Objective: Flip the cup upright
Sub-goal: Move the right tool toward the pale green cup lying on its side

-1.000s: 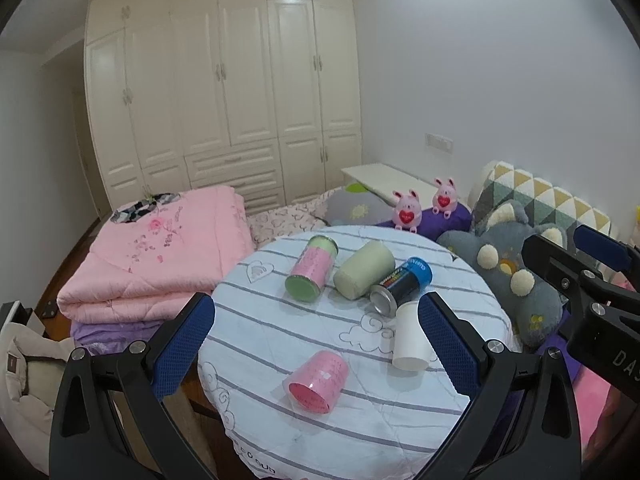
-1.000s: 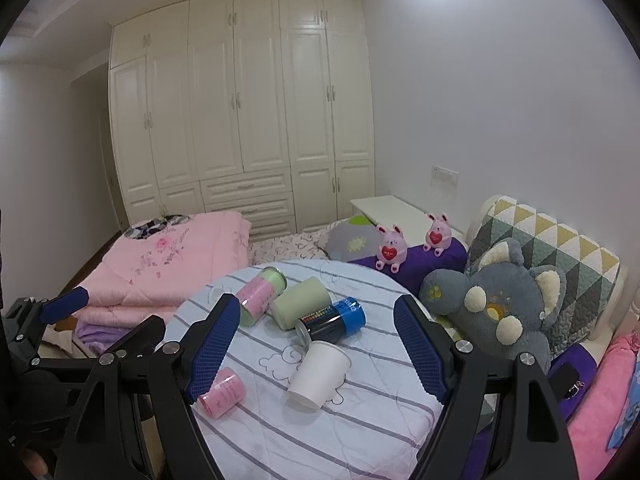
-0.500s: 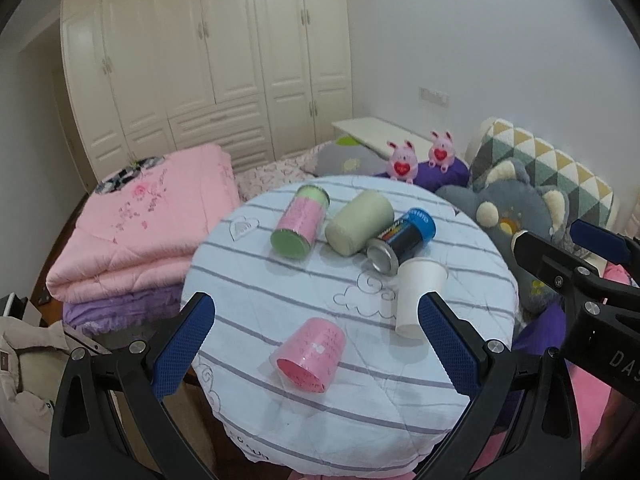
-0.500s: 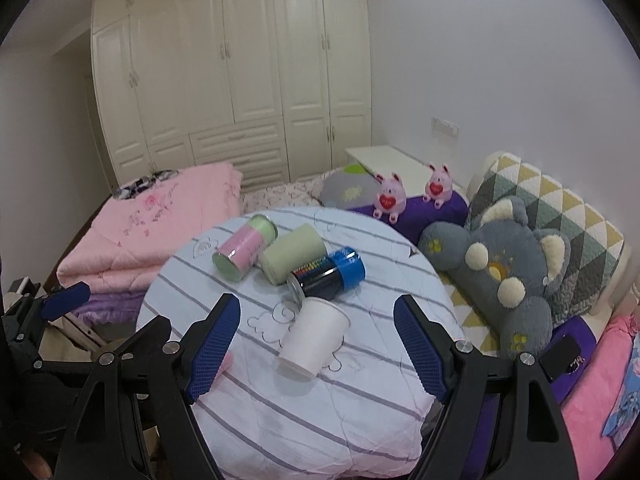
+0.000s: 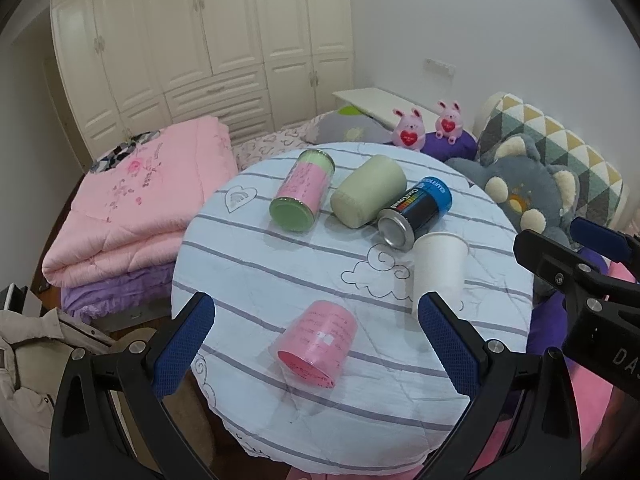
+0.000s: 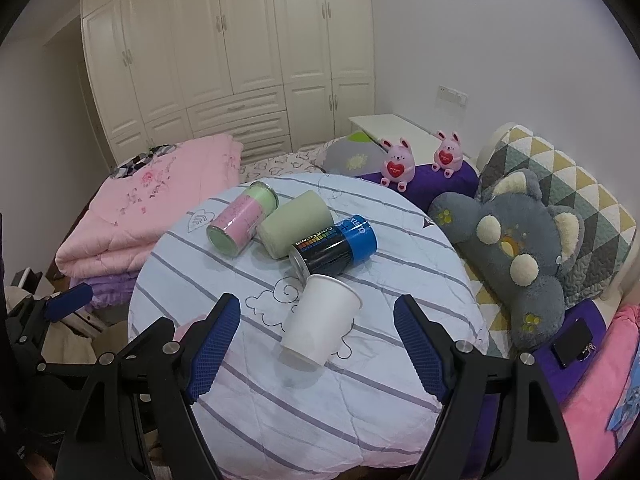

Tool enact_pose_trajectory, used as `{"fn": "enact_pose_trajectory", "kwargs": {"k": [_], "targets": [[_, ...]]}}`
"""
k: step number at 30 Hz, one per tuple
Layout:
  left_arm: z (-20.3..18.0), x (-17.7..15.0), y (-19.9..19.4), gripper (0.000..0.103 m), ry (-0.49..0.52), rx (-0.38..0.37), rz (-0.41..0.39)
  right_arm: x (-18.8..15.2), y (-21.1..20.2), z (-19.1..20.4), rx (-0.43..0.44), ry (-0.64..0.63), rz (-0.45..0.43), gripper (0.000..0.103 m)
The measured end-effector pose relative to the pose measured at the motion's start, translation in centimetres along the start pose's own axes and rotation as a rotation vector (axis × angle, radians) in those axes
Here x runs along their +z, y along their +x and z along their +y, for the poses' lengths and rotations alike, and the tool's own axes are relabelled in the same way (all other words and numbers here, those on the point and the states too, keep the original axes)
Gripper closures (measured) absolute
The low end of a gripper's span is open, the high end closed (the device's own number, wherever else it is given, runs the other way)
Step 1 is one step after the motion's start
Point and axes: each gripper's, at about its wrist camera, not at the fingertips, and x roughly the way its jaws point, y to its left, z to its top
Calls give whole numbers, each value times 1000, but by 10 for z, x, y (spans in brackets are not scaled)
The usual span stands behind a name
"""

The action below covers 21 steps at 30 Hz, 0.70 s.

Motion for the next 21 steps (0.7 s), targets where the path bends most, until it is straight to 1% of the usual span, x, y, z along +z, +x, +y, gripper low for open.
{"fn": "enact_pose_trajectory", "kwargs": {"k": [5, 11, 15, 18, 21], "targets": [[5, 5, 13, 0, 11, 18, 17, 6, 18, -1, 26, 34, 26, 22], [14, 19, 40, 0, 22, 26, 59, 10, 46, -1, 57, 78, 80, 22], [18, 27, 58, 0, 25, 16, 90, 14, 66, -4, 72, 114, 121, 22], [18, 35, 71, 0, 44, 15, 103, 18, 77, -8, 67, 142, 135, 22], [16, 42, 84, 0, 68, -1, 122, 23, 92, -14, 64, 191, 156, 22]]}}
